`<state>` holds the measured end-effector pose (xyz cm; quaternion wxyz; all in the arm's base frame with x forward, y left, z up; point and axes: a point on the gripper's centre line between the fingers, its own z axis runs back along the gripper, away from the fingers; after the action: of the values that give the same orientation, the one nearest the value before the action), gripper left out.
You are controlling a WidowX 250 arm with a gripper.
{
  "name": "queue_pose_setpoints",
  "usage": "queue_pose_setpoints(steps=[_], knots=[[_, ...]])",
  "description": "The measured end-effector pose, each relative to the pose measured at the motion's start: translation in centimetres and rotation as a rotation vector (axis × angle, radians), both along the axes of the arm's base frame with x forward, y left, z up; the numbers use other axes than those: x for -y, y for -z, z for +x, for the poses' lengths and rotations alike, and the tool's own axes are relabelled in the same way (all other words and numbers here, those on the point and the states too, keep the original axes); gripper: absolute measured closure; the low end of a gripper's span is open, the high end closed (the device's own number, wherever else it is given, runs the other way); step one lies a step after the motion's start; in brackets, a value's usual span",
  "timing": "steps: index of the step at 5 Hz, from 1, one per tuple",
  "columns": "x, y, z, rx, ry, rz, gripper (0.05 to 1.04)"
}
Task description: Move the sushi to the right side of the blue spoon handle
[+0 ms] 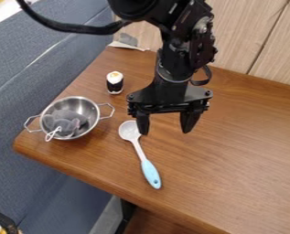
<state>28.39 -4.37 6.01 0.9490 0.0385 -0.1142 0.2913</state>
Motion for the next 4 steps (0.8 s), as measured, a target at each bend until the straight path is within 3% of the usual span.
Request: queue_pose_setpoints(steps=[1, 3, 4], knots=[[0.0, 0.7, -0.2, -0.025, 0.001, 0.007, 0.083], [-4.6, -1.2, 3.9, 0.04, -0.075, 0.038, 0.083], [-7.3, -2.1, 6.3, 0.075, -0.132, 0.011, 0.083]])
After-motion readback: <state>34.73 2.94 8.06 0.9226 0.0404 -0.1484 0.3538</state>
